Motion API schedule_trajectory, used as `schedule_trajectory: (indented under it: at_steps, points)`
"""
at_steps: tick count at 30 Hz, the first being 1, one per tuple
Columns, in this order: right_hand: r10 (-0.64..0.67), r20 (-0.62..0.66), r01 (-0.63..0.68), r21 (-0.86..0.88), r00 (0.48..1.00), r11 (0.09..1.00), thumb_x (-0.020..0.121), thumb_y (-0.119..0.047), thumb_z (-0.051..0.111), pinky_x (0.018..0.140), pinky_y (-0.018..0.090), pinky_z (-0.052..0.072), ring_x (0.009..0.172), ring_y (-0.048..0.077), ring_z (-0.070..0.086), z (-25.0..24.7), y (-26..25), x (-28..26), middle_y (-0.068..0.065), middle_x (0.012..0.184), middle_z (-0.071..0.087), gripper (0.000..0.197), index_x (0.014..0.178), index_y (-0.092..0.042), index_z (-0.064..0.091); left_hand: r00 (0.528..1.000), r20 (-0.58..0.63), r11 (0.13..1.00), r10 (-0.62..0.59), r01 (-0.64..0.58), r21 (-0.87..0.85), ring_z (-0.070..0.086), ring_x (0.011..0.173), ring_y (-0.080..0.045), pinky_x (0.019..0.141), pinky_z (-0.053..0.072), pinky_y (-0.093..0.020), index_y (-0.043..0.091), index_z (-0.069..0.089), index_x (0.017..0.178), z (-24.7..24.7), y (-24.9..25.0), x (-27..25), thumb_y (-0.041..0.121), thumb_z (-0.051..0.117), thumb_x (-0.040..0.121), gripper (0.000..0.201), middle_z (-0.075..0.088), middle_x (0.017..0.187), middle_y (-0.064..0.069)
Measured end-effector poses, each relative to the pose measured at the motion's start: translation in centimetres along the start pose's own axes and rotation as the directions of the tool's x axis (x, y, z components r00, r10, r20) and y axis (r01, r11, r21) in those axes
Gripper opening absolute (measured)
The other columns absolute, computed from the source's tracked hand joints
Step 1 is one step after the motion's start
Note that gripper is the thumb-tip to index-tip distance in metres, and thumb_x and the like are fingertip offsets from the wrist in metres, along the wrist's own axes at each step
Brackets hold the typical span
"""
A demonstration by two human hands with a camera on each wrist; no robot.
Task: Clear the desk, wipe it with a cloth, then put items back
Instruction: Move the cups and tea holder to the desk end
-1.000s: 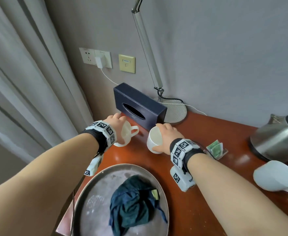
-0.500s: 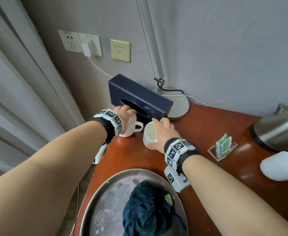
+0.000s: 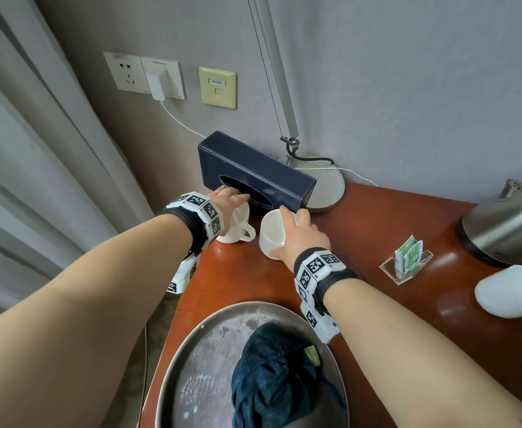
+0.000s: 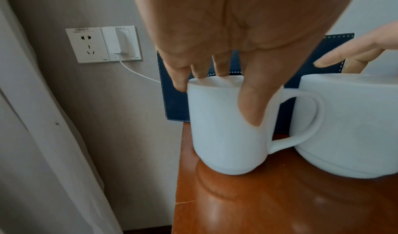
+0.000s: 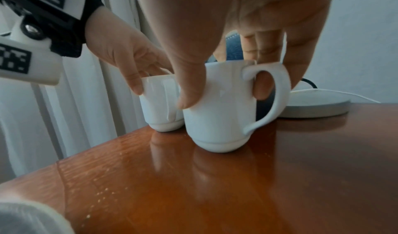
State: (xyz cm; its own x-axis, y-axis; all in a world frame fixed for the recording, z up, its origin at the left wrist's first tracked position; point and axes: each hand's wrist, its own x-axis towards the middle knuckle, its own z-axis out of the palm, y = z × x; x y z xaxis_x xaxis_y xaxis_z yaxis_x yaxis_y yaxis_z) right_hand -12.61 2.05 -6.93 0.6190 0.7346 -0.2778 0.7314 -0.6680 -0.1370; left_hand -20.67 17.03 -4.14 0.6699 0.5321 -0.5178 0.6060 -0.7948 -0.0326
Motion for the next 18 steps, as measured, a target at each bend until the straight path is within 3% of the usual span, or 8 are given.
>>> schedule_trajectory:
  at_steps: [4,12,18]
  points:
    - [0.012,-0.033,-0.010,0.065,0.999,0.998,0.084,-0.042,0.063,0.093,0.037,0.043,0.121,0.027,0.042,0.4,0.1,-0.2,0.005,0.148,0.015,0.087,0.148,-0.030,0.006,1.000,-0.007,1.000,-0.003,0.003,0.005,-0.002,0.148,-0.021,0.116,0.020,-0.039,0.021,0.004,0.152,0.1,0.0,0.4,0.002,0.069,0.081,0.098,0.001,0.160,0.001]
    - [-0.041,0.015,0.039,0.099,0.999,0.994,0.084,-0.032,0.063,0.094,0.040,0.041,0.123,0.029,0.040,-0.5,1.1,-1.1,0.005,0.148,0.016,0.082,0.147,-0.032,0.010,0.999,-0.022,0.997,-0.039,0.038,-0.068,-0.008,0.147,-0.021,0.119,0.014,-0.044,0.025,0.001,0.151,0.6,0.4,-0.1,-0.001,0.064,0.083,0.097,-0.010,0.159,0.000]
    - [-0.085,-0.027,0.087,0.079,0.996,0.993,0.085,-0.040,0.060,0.104,0.039,0.037,0.131,0.028,0.031,-2.4,3.5,-2.8,0.005,0.149,0.018,0.083,0.148,-0.030,0.008,0.984,-0.174,0.993,0.019,-0.039,-0.111,-0.006,0.148,-0.024,0.121,0.009,-0.042,0.027,0.000,0.151,0.7,2.3,-3.0,0.020,0.063,0.087,0.090,-0.007,0.160,-0.002]
